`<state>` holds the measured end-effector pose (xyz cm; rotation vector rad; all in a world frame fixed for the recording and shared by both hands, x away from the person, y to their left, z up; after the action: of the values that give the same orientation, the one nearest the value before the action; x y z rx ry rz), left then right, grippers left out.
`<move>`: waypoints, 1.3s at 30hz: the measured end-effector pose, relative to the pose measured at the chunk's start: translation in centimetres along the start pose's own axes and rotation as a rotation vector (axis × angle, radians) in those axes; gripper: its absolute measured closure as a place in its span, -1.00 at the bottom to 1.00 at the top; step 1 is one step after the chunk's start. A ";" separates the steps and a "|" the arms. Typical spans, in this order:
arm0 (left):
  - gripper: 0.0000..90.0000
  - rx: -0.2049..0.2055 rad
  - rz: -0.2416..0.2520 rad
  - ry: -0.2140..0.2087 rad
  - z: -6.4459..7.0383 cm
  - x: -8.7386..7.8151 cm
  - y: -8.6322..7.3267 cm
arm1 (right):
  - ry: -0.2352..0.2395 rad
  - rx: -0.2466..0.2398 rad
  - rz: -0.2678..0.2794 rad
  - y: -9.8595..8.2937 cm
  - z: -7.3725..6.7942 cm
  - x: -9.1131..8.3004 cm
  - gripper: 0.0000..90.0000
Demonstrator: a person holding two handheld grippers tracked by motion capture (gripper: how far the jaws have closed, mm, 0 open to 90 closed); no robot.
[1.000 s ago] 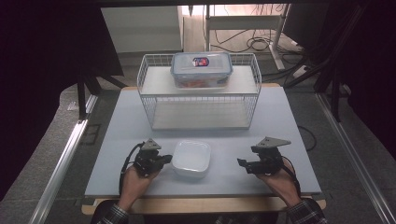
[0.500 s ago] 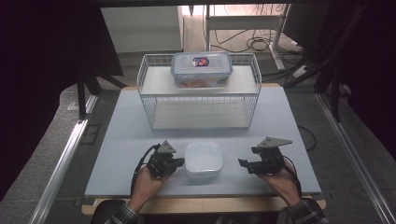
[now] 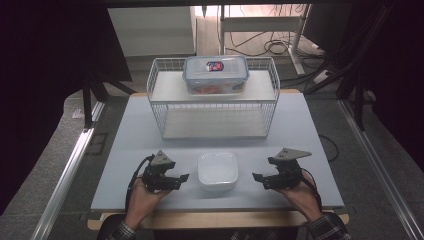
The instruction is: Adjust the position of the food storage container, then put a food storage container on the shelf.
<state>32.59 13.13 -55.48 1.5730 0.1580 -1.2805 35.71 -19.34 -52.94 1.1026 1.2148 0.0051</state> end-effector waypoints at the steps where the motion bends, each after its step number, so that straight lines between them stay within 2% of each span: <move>1: -0.47 -0.005 0.003 -0.001 -0.1 0.0 -0.1 | 0.001 -0.002 -0.004 0.0 0.0 0.1 -0.76; 3: -0.56 -0.015 0.014 -0.027 -0.2 -0.1 0.0 | 0.005 -0.003 -0.008 -0.1 -0.1 0.2 -0.79; 9: -0.77 -0.018 0.067 -0.037 -0.2 -0.7 0.4 | 0.013 -0.005 0.004 0.0 -0.1 0.2 -0.86; 12: -0.82 -0.039 0.077 -0.055 -0.2 -0.7 0.6 | 0.013 -0.005 0.012 0.1 -0.1 0.3 -0.87; 17: -0.90 -0.013 0.101 -0.073 0.3 -0.6 1.0 | 0.027 -0.009 0.014 0.5 -0.4 0.4 -0.87; 19: -0.92 0.007 0.105 -0.065 0.5 -0.4 1.2 | 0.033 -0.016 0.017 0.7 -0.5 0.4 -0.87; 23: -0.91 0.020 0.082 -0.055 0.7 -0.2 1.4 | 0.036 -0.034 0.016 1.1 -0.9 0.5 -0.87; 27: -0.89 0.002 0.074 -0.056 0.8 -0.3 1.7 | 0.042 -0.042 0.020 1.7 -1.3 0.7 -0.86; 30: -0.90 -0.003 0.076 -0.072 1.0 -0.5 2.0 | 0.045 -0.045 0.018 2.2 -1.6 0.8 -0.86; 33: -0.92 -0.014 0.083 -0.108 1.2 -0.5 2.4 | 0.042 -0.050 0.008 2.5 -1.9 1.1 -0.87; 37: -0.88 0.002 0.060 -0.108 1.7 -0.1 2.9 | 0.046 -0.062 -0.011 2.9 -2.4 1.4 -0.96; 39: -0.85 0.021 0.046 -0.103 1.9 0.1 3.1 | 0.066 -0.048 -0.016 3.1 -2.7 1.4 -0.96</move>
<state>33.41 10.27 -53.43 1.5161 0.0437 -1.3271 35.95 -15.23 -51.74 1.0580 1.2758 0.0580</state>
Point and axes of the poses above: each handheld gripper's, and its own axes: x roughly forward along the jaws, y roughly out of its top, z roughly to its right, the point moved 7 cm from there along x, roughly forward along the jaws, and after that the axes turned 9 degrees about -z, right-handed, at the moved point
